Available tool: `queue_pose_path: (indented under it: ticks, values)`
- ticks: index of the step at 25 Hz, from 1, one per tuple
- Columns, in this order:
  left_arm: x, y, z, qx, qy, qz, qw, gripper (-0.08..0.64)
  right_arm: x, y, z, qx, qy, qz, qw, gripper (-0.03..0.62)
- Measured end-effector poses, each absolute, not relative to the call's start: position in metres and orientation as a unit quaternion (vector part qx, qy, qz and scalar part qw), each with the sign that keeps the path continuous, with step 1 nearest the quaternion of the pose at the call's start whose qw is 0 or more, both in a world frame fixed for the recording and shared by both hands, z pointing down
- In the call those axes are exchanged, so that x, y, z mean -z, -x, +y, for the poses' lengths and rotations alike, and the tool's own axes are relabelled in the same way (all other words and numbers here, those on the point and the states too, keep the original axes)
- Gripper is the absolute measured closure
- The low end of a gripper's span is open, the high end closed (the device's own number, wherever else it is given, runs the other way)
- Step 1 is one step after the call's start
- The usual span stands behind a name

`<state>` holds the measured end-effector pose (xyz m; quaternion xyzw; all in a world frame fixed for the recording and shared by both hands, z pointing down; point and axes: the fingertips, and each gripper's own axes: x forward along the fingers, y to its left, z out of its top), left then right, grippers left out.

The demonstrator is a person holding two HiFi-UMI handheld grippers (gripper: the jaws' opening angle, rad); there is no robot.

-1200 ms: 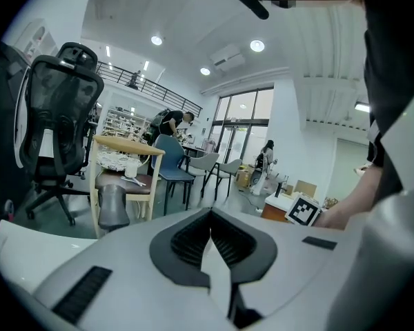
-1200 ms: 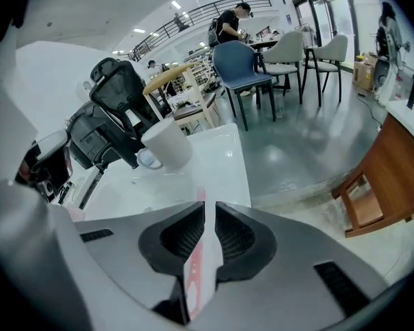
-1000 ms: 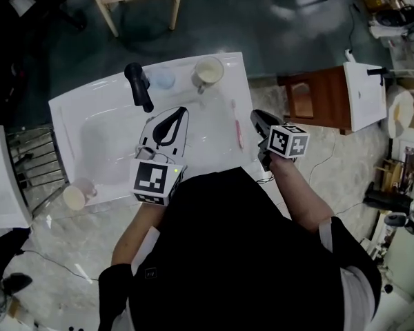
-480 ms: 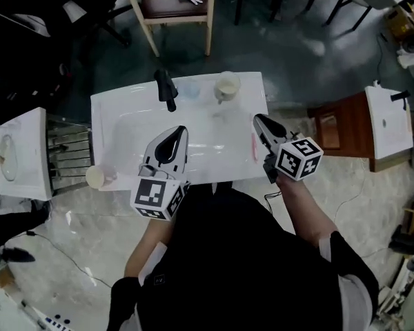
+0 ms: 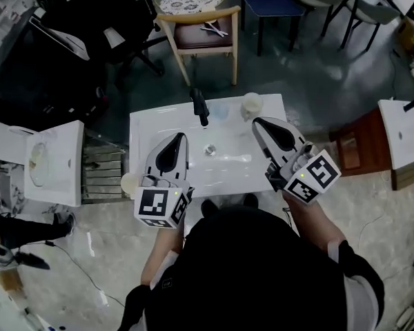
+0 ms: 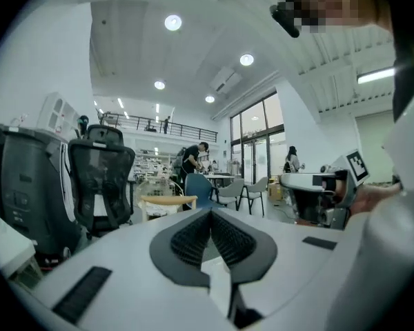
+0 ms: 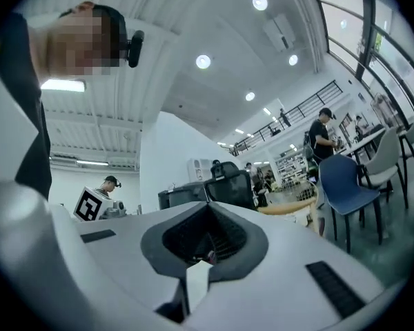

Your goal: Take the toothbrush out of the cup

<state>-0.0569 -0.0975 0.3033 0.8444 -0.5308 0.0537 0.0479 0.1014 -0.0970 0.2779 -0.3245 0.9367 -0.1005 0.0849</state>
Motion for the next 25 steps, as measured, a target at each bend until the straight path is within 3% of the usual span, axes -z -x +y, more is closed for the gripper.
queue_pose_path:
  ticks: [3,25]
  values:
    - [-0.277,0.077,-0.11,-0.049,-0.838,-0.544,0.014,0.546,-0.255,-0.09,-0.1,0.057,0.338,0.934,0.1,0.565]
    - [-0.252,0.087,-0.12,-0.017,-0.854,-0.52,0.023,0.546,-0.253,-0.037,-0.117,0.068,0.321,0.94,0.093,0.566]
